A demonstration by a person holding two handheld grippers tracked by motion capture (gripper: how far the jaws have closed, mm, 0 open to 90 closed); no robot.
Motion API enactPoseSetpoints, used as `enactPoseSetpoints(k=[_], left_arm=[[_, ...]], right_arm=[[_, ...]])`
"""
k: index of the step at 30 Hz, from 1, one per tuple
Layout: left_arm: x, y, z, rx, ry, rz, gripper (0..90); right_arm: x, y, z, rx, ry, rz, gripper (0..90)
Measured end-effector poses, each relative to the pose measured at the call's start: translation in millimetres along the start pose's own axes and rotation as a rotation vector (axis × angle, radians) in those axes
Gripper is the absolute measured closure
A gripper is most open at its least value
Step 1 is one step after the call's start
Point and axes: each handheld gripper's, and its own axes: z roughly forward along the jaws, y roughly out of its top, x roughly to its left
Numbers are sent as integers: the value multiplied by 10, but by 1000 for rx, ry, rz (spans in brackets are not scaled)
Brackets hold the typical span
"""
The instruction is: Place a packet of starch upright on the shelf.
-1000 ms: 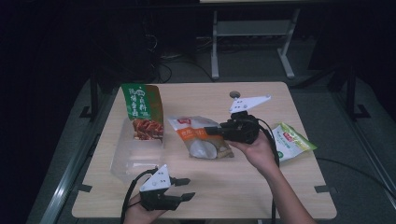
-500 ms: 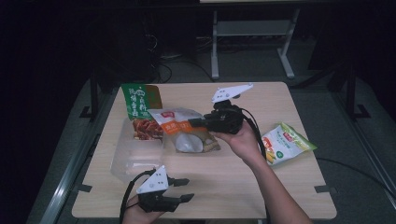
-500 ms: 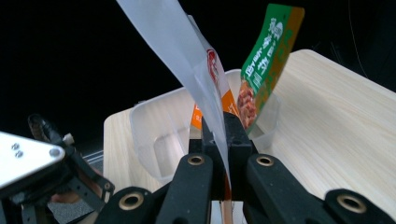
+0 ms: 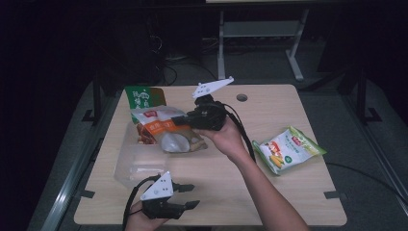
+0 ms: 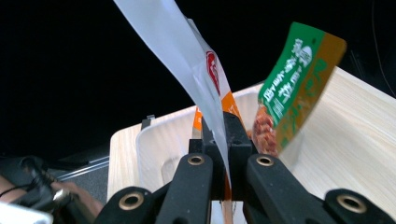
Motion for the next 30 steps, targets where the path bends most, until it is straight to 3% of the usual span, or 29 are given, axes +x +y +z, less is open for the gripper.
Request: enactPoseSetpoints(k=[6, 16, 25, 29, 30], left_arm=[[15, -5, -7, -4, 1, 18, 497], [19, -26, -23, 8, -7, 15, 493], [12, -45, -11, 8, -20, 9, 476], [11, -48, -15, 7, -21, 20, 476], [10, -49, -18, 6, -23, 17, 476]], right_arm=[[1, 66, 199, -5, 24, -2, 900], [-19, 131, 526, 2, 42, 19, 900], [-73, 76, 1059, 59, 73, 59, 900], [-85, 57, 1218, 77, 88, 72, 900], [-98, 44, 1320, 88, 93, 94, 900]])
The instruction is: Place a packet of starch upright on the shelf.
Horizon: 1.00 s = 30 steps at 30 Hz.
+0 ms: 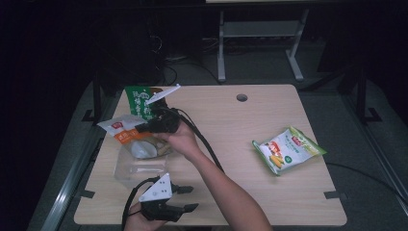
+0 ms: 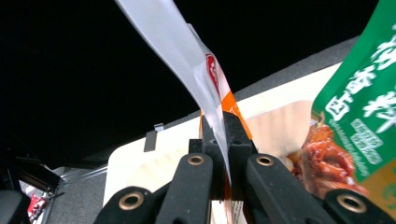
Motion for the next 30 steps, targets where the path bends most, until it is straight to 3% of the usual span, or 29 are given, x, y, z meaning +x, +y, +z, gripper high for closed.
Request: enactPoseSetpoints(k=[6, 11, 14, 16, 17, 22, 30], left_arm=[[-14, 1, -17, -8, 9, 4, 473], [-26, 0, 2, 5, 5, 15, 473], [-31, 1, 9, 5, 6, 14, 465], [-37, 5, 8, 2, 11, 14, 464], [-37, 6, 8, 2, 11, 14, 463], [-42, 2, 27, 7, 9, 11, 461], [-40, -2, 49, 14, 8, 15, 460]], right_arm=[[-86, -48, 209, 0, 35, 66, 900], [-110, -127, 313, 27, 26, 74, 891], [-115, -141, 301, -2, 37, 89, 820], [-101, -118, 256, 2, 4, 76, 798], [-79, -106, 211, 26, -29, 45, 804], [-58, -125, 144, 57, -63, 9, 863], [-97, -247, 47, 82, -63, -11, 895]])
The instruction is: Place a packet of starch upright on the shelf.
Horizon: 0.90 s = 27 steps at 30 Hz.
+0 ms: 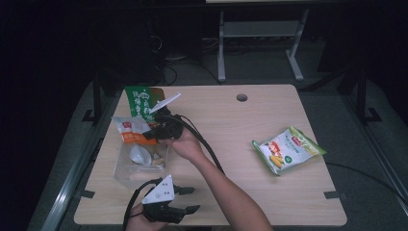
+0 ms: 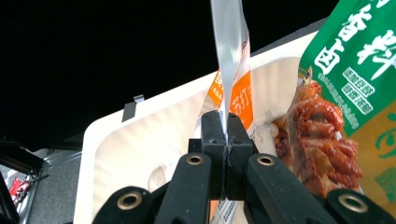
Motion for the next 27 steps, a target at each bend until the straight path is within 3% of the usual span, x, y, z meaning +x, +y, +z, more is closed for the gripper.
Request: enactPoseSetpoints(k=[9, 18, 27], left_arm=[[17, -2, -5, 2, 18, -4, 432], [21, -2, -3, 0, 25, -15, 406], [35, -2, -2, 4, 30, -15, 395]], right_arm=[[-134, -88, -28, -9, 0, 41, 892], [-151, -93, -111, -2, -14, 25, 755], [-147, -155, -324, -22, 22, 44, 664]])
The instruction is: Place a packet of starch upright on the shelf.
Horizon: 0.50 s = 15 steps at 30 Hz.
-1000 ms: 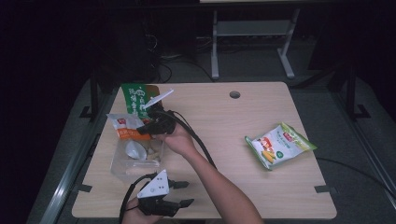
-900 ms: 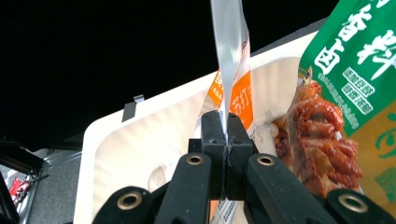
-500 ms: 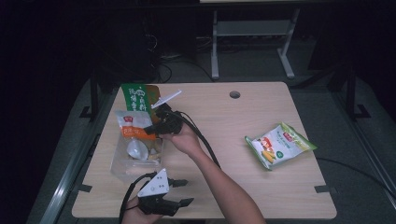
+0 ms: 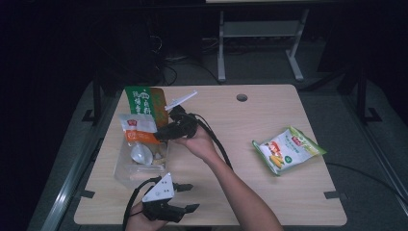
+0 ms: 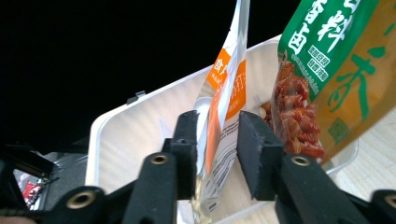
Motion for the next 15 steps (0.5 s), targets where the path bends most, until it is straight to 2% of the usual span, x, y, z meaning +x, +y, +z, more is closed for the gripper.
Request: enactPoseSetpoints(k=[8, 11, 15], left_arm=[[5, 1, 5, 1, 1, -6, 390], [8, 1, 4, 0, 4, -4, 389], [12, -1, 1, -1, 8, -14, 386]], right_arm=[[-9, -73, -190, -5, 17, 10, 604], [-23, -111, -262, -10, 7, 0, 596], [-38, -175, -370, -10, 2, 15, 588]])
